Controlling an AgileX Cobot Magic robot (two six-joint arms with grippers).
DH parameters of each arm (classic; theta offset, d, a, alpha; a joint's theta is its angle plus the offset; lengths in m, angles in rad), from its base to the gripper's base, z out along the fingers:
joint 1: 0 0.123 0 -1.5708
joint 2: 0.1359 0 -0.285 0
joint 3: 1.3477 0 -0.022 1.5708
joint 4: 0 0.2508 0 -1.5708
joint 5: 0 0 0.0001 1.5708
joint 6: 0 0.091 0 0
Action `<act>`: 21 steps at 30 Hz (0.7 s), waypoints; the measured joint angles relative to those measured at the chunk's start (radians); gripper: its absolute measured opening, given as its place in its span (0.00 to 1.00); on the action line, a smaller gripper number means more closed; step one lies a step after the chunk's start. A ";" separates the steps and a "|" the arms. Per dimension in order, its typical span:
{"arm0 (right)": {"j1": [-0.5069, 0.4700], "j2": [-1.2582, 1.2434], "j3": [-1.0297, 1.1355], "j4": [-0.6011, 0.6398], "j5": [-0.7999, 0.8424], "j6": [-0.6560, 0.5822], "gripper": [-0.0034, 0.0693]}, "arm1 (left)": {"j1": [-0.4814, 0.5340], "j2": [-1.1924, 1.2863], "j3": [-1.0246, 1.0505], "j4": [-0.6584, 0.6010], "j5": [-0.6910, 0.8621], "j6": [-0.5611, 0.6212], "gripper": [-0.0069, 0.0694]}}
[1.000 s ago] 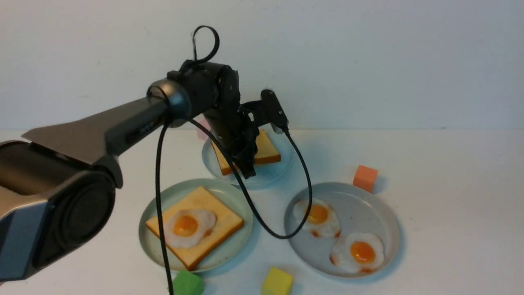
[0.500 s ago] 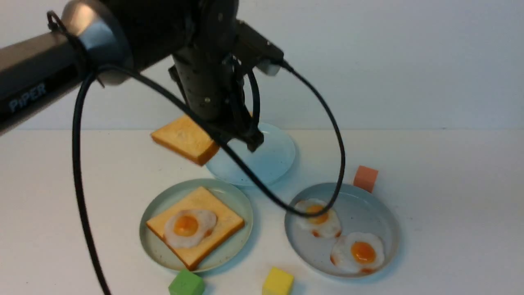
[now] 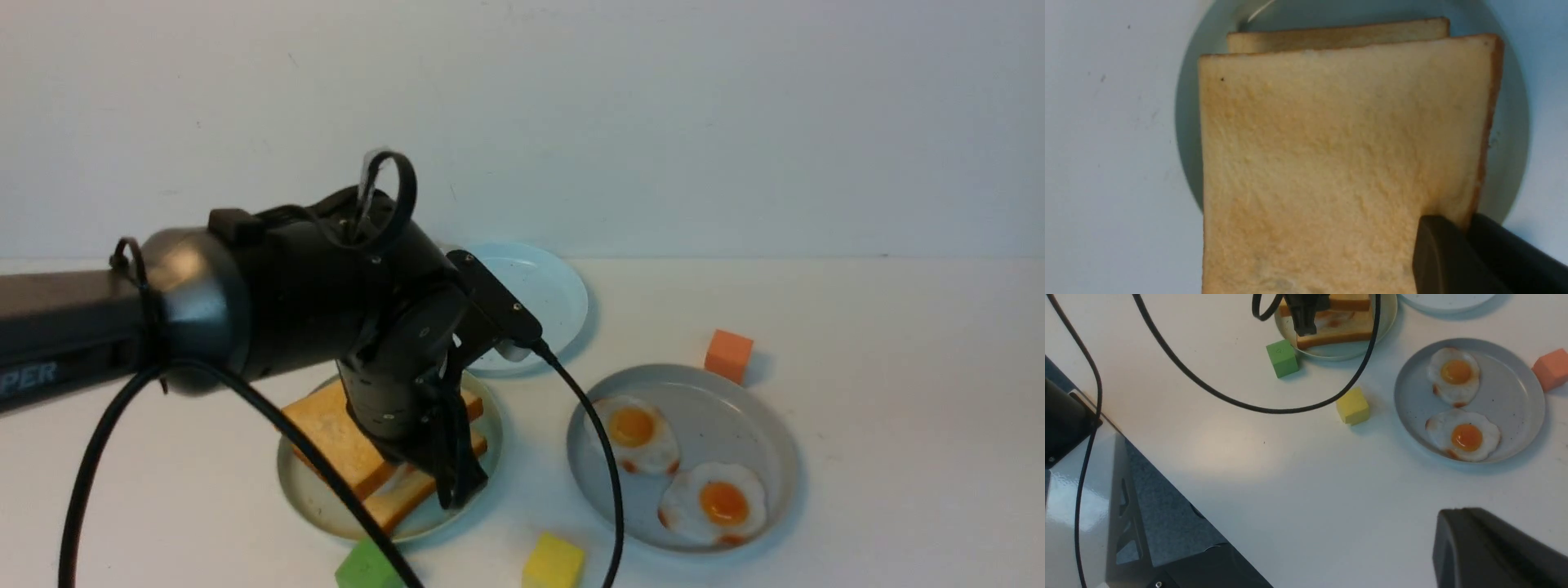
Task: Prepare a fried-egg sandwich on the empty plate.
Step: Use the left arm to place a slice of bread on the fried egg in the middle
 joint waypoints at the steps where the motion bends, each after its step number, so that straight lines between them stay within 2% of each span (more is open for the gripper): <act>1: 0.000 0.000 0.000 0.000 0.000 0.000 0.09 | 0.000 0.000 0.006 0.001 -0.011 0.006 0.13; 11: 0.000 0.000 0.000 0.000 0.000 0.000 0.10 | 0.001 0.069 0.011 0.040 -0.038 -0.004 0.13; 21: 0.000 0.000 0.000 0.000 0.000 0.000 0.11 | 0.001 0.100 0.011 0.009 -0.064 -0.008 0.13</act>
